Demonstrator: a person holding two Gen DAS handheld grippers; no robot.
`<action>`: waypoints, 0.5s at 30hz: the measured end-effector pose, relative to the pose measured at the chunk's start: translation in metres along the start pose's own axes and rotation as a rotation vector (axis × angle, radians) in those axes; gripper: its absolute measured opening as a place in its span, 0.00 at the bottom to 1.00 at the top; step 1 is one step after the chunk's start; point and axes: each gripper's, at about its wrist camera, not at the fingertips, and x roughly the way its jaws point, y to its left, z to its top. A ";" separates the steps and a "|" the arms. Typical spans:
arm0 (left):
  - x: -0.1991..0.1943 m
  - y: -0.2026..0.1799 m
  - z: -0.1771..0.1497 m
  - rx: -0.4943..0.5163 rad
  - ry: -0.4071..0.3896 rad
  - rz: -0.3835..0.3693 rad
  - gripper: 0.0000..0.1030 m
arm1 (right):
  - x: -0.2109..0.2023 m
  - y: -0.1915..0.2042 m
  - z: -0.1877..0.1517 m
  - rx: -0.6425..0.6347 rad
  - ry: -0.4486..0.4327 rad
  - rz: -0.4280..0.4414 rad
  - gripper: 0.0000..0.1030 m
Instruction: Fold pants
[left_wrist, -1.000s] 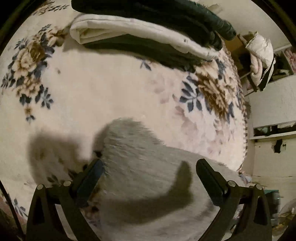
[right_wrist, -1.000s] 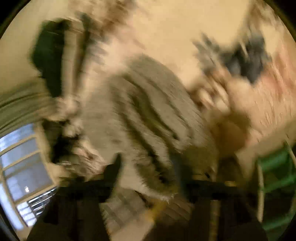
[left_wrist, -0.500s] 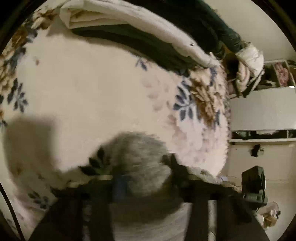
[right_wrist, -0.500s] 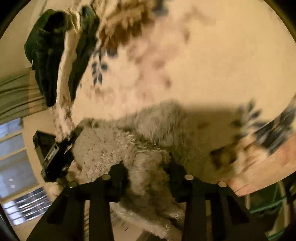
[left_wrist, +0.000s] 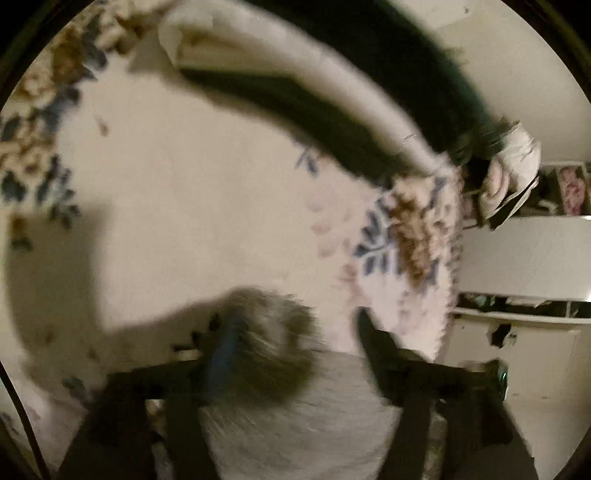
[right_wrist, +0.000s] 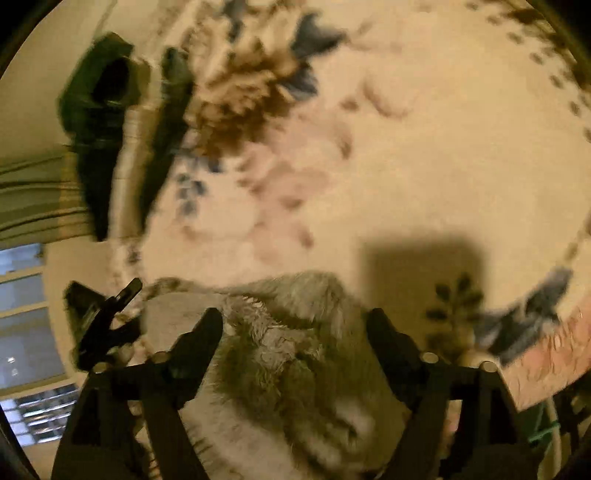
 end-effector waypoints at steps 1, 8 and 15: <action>-0.008 -0.003 -0.006 0.015 -0.015 0.010 0.91 | -0.009 0.000 -0.010 -0.005 -0.002 0.024 0.80; -0.020 -0.015 -0.058 0.142 -0.030 0.111 0.95 | 0.021 -0.030 -0.090 0.025 0.201 0.039 0.79; 0.000 -0.003 -0.097 0.135 0.040 0.139 0.95 | 0.012 -0.002 -0.130 -0.089 0.126 -0.031 0.20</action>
